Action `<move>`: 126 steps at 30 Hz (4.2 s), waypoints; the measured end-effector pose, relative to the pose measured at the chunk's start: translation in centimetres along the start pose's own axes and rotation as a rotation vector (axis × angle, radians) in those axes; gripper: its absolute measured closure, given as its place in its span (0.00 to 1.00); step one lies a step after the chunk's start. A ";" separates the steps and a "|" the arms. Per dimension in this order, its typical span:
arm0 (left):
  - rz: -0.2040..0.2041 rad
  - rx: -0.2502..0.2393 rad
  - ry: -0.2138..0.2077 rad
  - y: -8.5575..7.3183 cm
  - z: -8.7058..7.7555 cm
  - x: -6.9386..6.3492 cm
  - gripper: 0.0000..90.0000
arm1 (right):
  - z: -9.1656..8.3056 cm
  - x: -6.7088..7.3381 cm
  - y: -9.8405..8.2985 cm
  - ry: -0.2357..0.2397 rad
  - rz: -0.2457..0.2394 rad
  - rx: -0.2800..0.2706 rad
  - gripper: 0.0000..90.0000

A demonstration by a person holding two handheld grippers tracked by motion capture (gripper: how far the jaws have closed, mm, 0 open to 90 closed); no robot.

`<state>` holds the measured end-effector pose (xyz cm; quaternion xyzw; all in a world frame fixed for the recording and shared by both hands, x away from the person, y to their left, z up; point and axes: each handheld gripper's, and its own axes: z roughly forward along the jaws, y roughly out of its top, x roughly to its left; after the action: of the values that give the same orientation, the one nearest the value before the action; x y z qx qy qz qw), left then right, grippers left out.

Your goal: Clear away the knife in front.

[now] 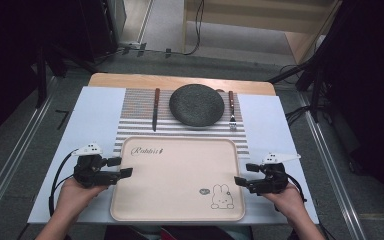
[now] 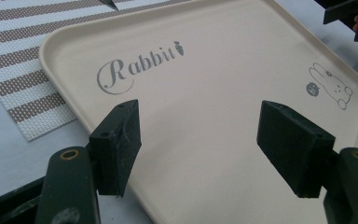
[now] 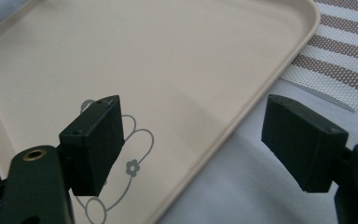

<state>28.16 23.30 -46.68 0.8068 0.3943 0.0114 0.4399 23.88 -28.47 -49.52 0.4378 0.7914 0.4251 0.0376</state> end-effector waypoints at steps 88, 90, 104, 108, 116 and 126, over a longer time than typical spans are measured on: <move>-0.054 0.003 0.132 4.1 2.1 2.0 0.29 | 0.0 -0.1 0.0 -0.008 -0.014 0.010 0.22; -0.056 0.008 0.131 4.4 2.3 1.9 0.29 | 0.0 -0.1 0.0 -0.008 -0.015 0.009 0.22; -0.028 -0.007 0.134 6.1 3.5 2.1 0.29 | 0.0 -0.1 0.0 -0.006 -0.015 0.008 0.22; -0.020 -0.012 0.122 6.5 3.8 2.1 0.29 | 0.0 -0.1 -0.1 -0.009 -0.013 0.011 0.22; -0.010 -0.010 0.133 7.1 4.7 2.4 0.29 | 0.1 -0.1 -0.1 -0.009 -0.011 0.010 0.22; -0.044 -0.021 0.167 8.1 5.8 2.9 0.30 | 0.0 -0.1 -0.1 -0.008 -0.012 0.011 0.22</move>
<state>37.40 18.67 -45.34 0.7896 0.4469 0.0732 0.4141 23.92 -28.54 -49.63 0.4350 0.7960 0.4189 0.0409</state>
